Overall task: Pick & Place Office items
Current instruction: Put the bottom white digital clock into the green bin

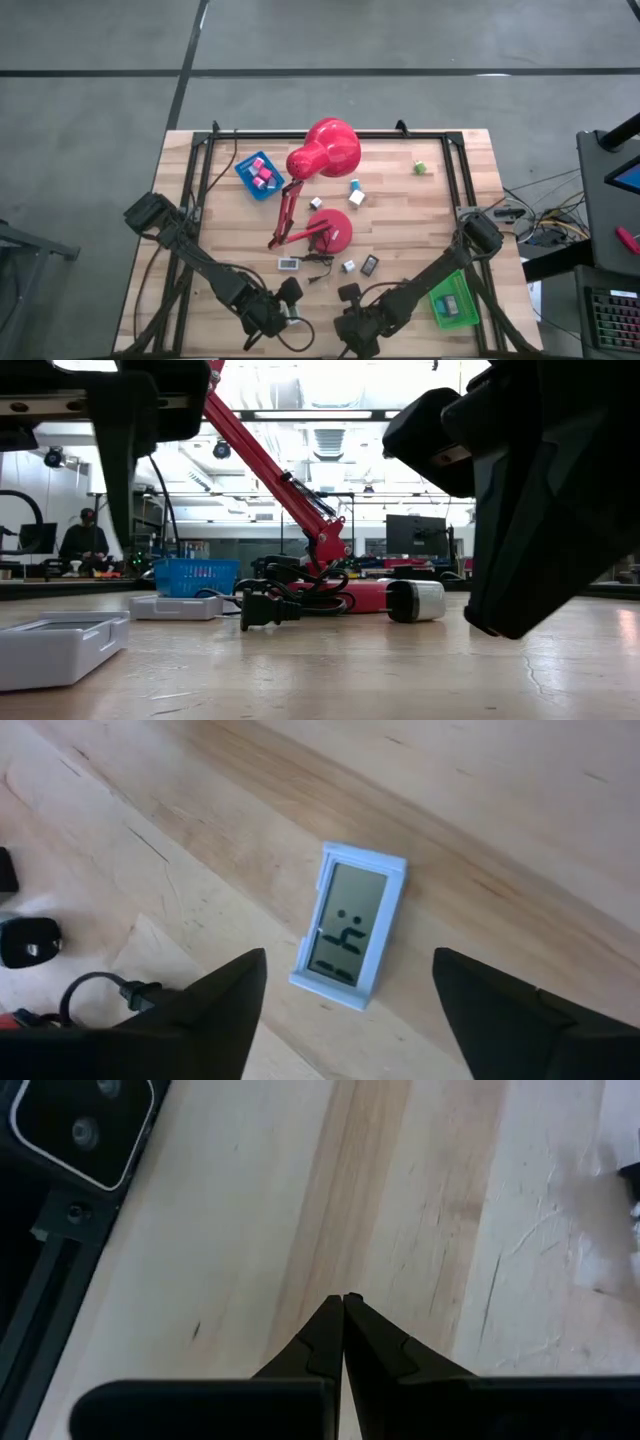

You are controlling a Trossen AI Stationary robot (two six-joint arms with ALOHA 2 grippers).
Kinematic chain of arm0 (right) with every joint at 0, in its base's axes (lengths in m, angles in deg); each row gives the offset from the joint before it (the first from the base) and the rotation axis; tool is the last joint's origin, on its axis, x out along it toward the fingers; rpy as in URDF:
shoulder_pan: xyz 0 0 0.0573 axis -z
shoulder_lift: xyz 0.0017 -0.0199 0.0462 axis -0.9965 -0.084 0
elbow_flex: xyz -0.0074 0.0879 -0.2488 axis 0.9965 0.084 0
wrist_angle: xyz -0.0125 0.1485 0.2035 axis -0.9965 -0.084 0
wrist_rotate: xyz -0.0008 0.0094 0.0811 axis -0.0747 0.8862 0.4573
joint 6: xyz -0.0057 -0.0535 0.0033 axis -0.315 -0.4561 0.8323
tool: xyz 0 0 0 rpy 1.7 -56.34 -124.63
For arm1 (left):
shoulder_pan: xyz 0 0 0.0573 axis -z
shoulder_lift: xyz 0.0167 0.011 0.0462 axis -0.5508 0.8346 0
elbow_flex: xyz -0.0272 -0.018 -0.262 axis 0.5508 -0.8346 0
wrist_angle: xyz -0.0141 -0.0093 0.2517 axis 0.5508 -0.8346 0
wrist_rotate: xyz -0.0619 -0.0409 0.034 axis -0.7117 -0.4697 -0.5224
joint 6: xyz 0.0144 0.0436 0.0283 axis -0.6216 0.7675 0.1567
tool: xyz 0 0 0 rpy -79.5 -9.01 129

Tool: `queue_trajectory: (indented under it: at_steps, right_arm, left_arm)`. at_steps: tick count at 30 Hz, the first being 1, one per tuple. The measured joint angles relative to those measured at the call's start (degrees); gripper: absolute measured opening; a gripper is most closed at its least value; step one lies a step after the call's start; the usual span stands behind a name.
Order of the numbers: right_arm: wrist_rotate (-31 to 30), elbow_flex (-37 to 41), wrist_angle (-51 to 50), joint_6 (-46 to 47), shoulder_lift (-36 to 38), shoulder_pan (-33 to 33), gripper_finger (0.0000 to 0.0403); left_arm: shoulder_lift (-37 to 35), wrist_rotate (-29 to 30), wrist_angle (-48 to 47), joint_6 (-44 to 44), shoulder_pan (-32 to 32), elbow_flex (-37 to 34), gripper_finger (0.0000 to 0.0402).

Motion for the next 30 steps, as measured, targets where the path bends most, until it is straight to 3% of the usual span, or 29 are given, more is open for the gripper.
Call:
queue_trajectory:
  at_steps: [8, 20, 30]
  right_arm:
    - [0.01, 0.04, -0.22, 0.23, 0.02, -0.13, 0.0008]
    - [0.01, 0.04, -1.23, 0.25, 0.14, -0.15, 0.0009]
    - [0.97, 0.07, -1.45, 0.43, 0.46, -0.15, 0.0009]
  left_arm:
    - [0.00, -2.55, 2.07, 4.32, -1.46, -0.02, 0.0338]
    - [3.20, -6.83, 4.88, 10.04, -3.01, 0.18, 0.0335]
    - [8.07, -8.97, -0.71, 12.86, -3.76, 5.73, 0.0334]
